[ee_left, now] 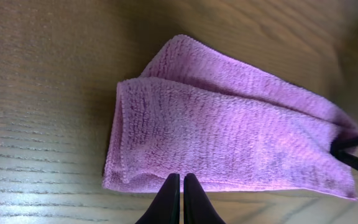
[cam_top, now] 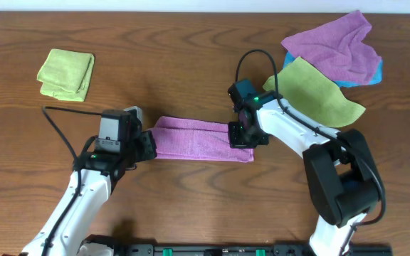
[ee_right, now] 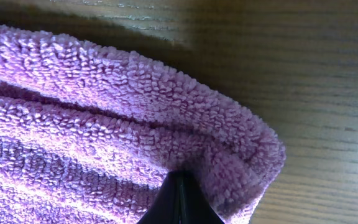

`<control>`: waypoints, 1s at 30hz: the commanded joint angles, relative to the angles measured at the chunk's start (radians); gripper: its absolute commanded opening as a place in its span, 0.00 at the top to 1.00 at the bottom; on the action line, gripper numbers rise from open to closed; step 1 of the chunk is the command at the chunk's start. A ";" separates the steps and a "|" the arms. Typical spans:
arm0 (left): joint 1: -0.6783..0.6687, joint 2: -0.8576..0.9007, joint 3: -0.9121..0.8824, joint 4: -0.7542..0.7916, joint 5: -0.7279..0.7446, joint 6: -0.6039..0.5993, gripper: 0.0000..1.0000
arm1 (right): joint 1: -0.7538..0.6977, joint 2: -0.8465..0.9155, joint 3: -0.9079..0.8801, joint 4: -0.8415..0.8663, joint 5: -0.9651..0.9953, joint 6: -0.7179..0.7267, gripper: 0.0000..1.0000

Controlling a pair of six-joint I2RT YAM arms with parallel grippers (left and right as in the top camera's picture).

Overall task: Fold the cloth
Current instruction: 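Lay the folded strip down and release both grippers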

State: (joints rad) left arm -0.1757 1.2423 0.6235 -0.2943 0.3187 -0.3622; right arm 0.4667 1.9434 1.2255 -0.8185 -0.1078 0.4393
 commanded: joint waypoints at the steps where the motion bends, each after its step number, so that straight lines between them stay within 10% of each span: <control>1: -0.036 0.023 0.020 0.000 -0.061 0.031 0.94 | 0.014 -0.057 -0.010 -0.004 -0.008 0.020 0.99; 10: -0.220 0.091 0.020 0.071 -0.409 0.027 0.94 | 0.011 -0.352 -0.008 -0.037 -0.008 0.020 0.98; 21: -0.247 0.138 0.020 0.209 -0.216 0.067 0.94 | 0.011 -0.462 -0.008 -0.104 0.007 0.016 0.99; 30: -0.255 0.195 0.020 0.256 -0.330 0.134 0.94 | 0.011 -0.462 -0.008 -0.105 0.061 0.015 0.98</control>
State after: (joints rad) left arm -0.4274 1.4002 0.6262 -0.0467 0.0441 -0.2779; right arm 0.4706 1.4902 1.2163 -0.9226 -0.0906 0.4442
